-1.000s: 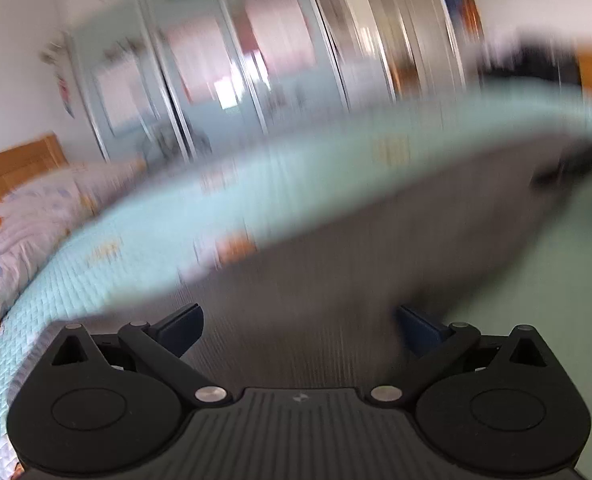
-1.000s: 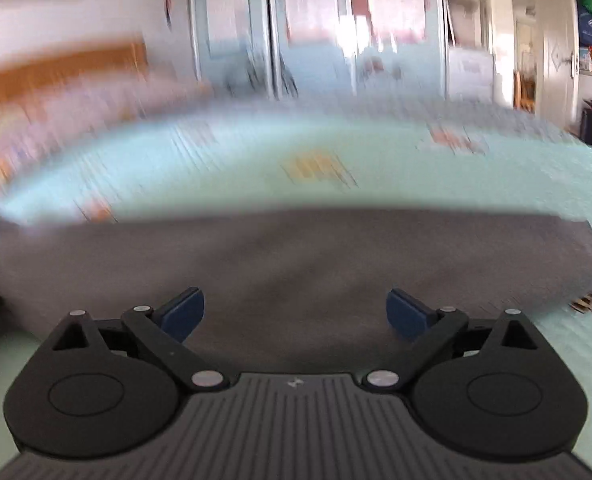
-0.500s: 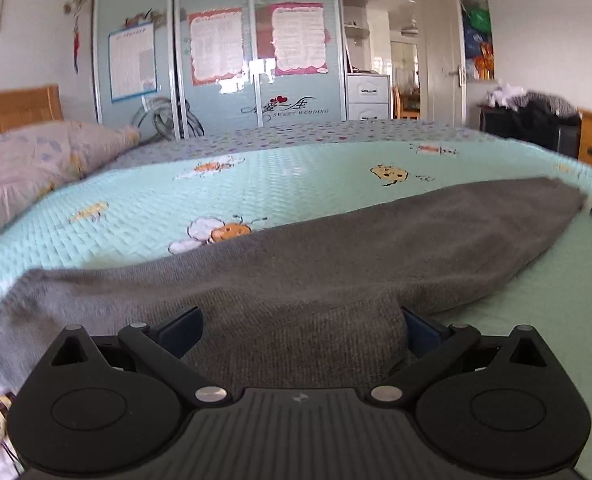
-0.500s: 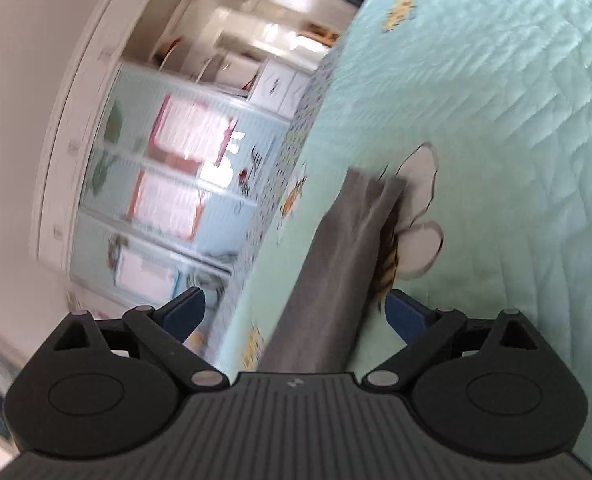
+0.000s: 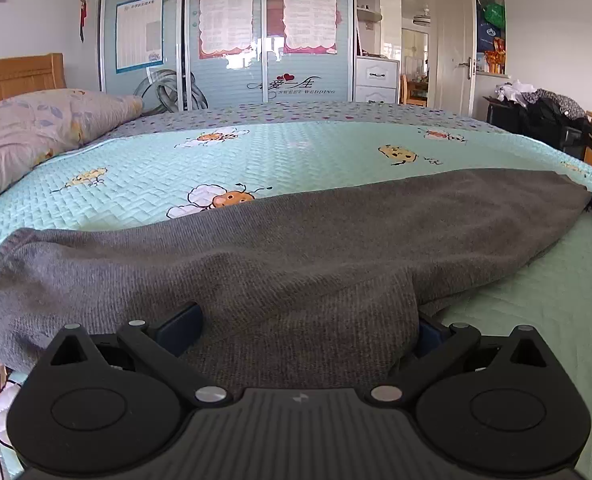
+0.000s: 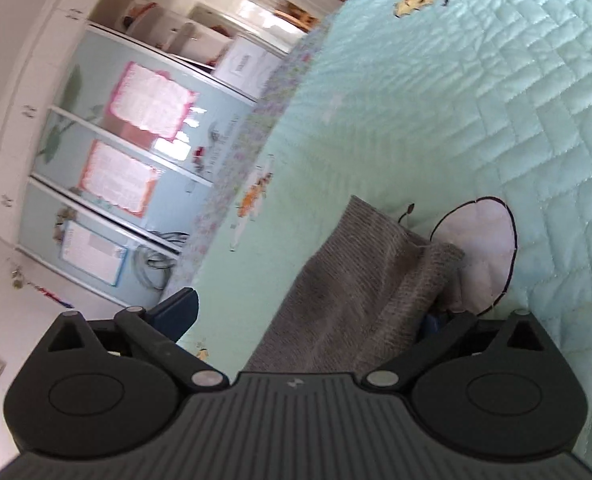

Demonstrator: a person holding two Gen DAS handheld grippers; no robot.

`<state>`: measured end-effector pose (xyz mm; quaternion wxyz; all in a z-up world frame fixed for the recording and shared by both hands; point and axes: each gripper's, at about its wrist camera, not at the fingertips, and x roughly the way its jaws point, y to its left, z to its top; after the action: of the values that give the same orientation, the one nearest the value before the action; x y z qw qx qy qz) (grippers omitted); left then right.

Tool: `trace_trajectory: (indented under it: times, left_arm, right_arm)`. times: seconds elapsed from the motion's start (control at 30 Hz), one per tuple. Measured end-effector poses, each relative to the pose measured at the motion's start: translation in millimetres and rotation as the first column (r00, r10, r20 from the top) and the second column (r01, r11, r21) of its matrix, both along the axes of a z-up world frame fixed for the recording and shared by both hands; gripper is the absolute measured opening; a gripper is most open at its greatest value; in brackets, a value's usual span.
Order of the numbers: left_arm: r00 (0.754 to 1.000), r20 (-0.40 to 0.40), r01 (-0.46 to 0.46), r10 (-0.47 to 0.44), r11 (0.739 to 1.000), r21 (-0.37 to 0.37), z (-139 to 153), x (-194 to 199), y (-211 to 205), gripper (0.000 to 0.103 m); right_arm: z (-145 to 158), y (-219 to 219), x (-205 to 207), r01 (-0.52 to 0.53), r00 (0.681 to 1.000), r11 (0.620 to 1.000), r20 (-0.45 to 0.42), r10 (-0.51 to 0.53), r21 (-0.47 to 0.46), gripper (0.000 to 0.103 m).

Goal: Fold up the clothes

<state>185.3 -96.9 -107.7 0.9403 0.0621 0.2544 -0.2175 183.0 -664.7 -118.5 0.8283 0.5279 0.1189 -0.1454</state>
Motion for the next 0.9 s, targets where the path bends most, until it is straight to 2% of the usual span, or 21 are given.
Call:
trace_trajectory:
  times: [0.03, 0.07, 0.1, 0.13, 0.17, 0.23, 0.33, 0.43, 0.57, 0.7, 0.9]
  left_arm:
    - [1.0, -0.001, 0.0, 0.0, 1.0, -0.004, 0.0, -0.3, 0.4, 0.102]
    - [1.0, -0.002, 0.001, -0.001, 1.0, -0.007, 0.0, -0.2, 0.6, 0.102]
    - [1.0, -0.003, 0.001, -0.001, 1.0, -0.01, 0.0, -0.1, 0.8, 0.102]
    - [1.0, -0.004, 0.001, -0.001, 1.0, -0.013, 0.0, -0.1, 1.0, 0.102]
    - [1.0, -0.005, 0.001, -0.002, 1.0, -0.016, 0.0, 0.0, 1.3, 0.102]
    - [1.0, -0.006, 0.002, -0.002, 1.0, -0.019, -0.2, 0.4, 1.4, 0.102]
    - [1.0, -0.007, 0.002, -0.002, 1.0, -0.021, -0.5, 1.0, 1.0, 0.102]
    - [1.0, -0.009, 0.001, -0.002, 1.0, -0.024, -0.1, 1.1, 0.8, 0.102]
    - [1.0, -0.008, 0.002, -0.002, 1.0, -0.029, 0.2, 1.5, 1.0, 0.102]
    - [1.0, -0.008, 0.002, -0.002, 0.999, -0.043, 0.5, 1.0, 2.1, 0.102]
    - [1.0, -0.007, 0.002, -0.003, 0.996, -0.085, 1.6, 0.4, 7.6, 0.102]
  right_arm:
    - [-0.8, 3.1, -10.8, -0.001, 1.0, 1.0, 0.006, 0.001, -0.006, 0.069]
    - [-6.1, 2.3, -16.5, -0.005, 1.0, 1.0, 0.004, 0.005, 0.014, 0.037]
    - [-13.7, -0.5, -21.4, -0.003, 1.0, 0.999, -0.002, 0.003, 0.054, 0.022]
    - [-20.7, -3.1, -26.2, -0.003, 1.0, 0.996, -0.003, 0.003, 0.09, 0.014]
    - [-23.9, -3.4, -31.1, -0.009, 1.0, 0.995, 0.016, 0.008, 0.1, 0.014]
    - [-12.9, 4.8, -34.7, -0.018, 1.0, 0.999, 0.021, 0.017, 0.037, 0.014]
    - [15.3, 25.8, -28.1, -0.049, 0.998, 0.991, 0.023, 0.052, -0.125, 0.014]
    - [44.9, 53.6, -20.9, -0.071, 0.997, 0.951, 0.02, 0.08, -0.3, 0.013]
    - [78.6, 104.8, -8.3, -0.096, 0.995, 0.836, -0.019, 0.103, -0.541, 0.013]
    - [98.5, 153.1, 12.9, -0.135, 0.99, 0.722, -0.066, 0.124, -0.679, 0.013]
    - [110.9, 249.9, 36.4, -0.212, 0.975, 0.503, -0.147, 0.167, -0.838, 0.013]
